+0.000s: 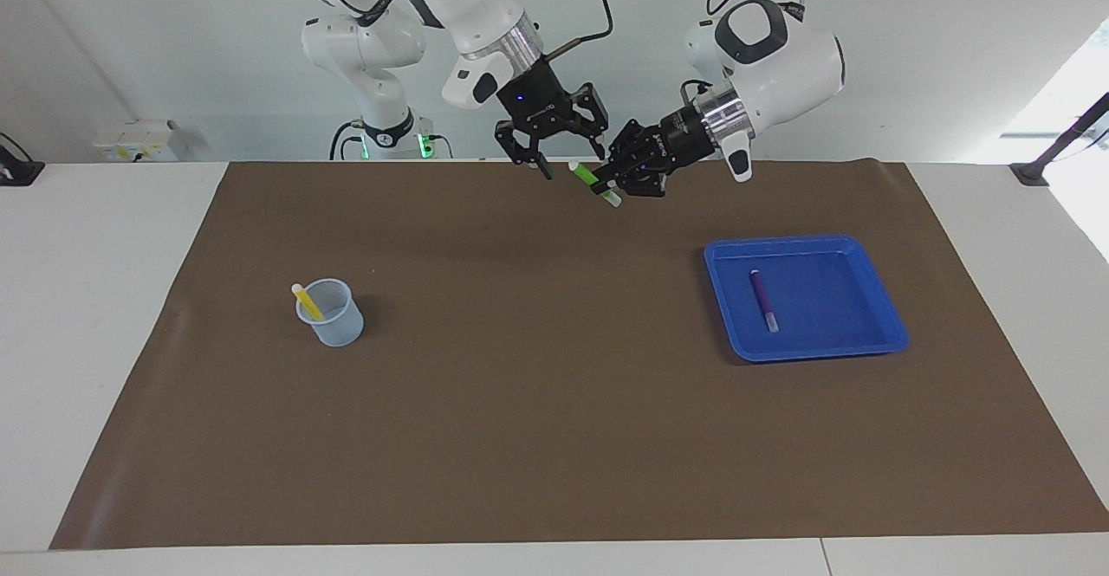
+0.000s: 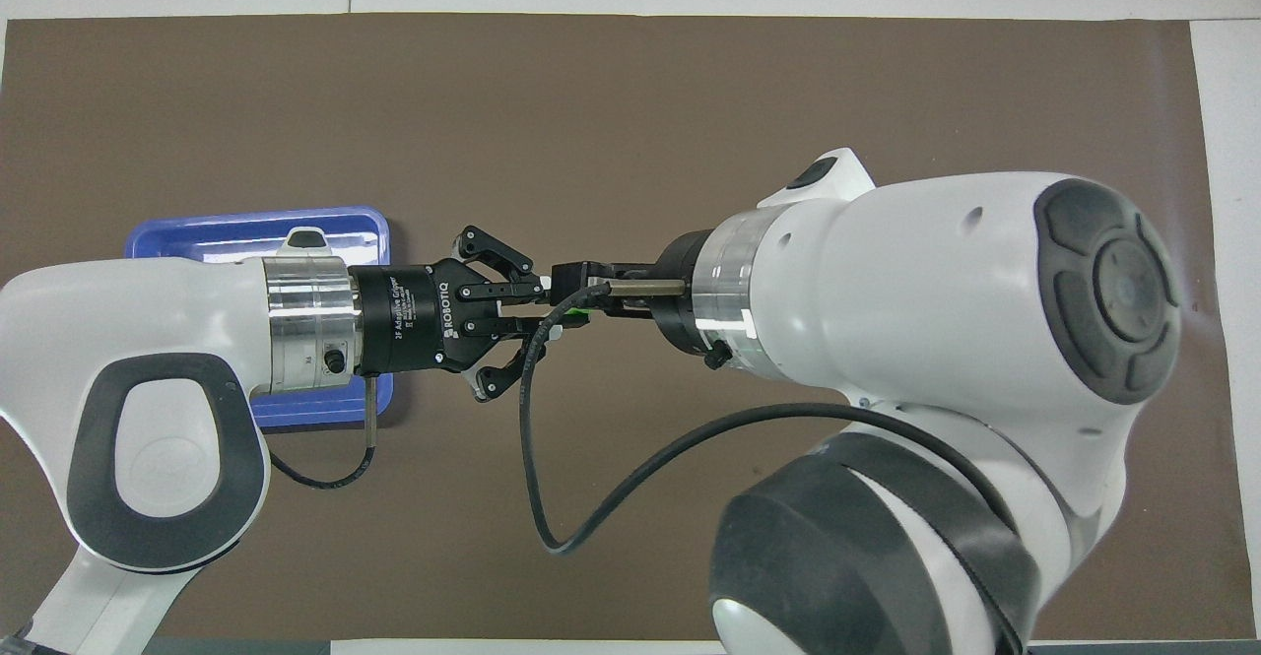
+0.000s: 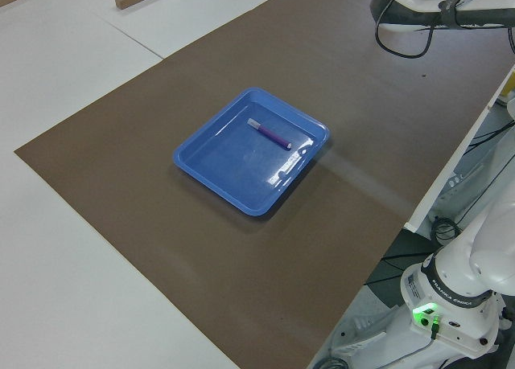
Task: Transfer and insert pens with both arms
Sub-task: 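Close the right gripper on the green pen tip near the left gripper, then open the left gripper while the right gripper pulls the green pen away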
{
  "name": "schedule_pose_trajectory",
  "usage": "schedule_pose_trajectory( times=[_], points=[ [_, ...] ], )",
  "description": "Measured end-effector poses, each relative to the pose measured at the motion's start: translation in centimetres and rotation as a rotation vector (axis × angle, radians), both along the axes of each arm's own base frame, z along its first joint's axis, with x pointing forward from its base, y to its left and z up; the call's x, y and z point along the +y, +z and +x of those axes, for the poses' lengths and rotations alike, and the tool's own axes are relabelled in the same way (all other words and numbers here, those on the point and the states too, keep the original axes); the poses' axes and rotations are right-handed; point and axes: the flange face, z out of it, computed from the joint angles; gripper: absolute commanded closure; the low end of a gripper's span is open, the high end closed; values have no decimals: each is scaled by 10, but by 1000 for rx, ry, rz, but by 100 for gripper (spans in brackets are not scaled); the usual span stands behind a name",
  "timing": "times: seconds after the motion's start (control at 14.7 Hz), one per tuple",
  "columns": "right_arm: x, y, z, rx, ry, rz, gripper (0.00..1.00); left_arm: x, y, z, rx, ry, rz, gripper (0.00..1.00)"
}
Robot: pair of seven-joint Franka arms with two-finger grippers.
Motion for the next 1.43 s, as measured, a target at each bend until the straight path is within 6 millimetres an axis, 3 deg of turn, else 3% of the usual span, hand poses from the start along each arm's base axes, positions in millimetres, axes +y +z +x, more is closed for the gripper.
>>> schedule_pose_trajectory(
  times=[0.07,0.2,0.27,0.82,0.89,0.95,1.02,1.43],
  points=[
    [0,-1,0,1,0,-1,47,0,0,1,-2,6,0,100],
    [0,-1,0,2,0,-1,89,1,0,1,-3,11,-1,100],
    [0,-1,0,2,0,-1,100,1,0,1,-3,12,-1,100],
    [2,1,0,-12,-2,8,100,0,-1,1,4,24,-7,100],
    [2,1,0,-12,-2,8,100,0,-1,1,5,25,-8,84],
    [2,1,0,-12,-2,8,100,0,-1,1,5,25,-8,5],
    [2,1,0,-12,-2,8,100,0,-1,1,5,25,-8,0],
    [-1,-2,2,-24,-2,-19,100,1,0,1,0,31,-8,0]
  ],
)
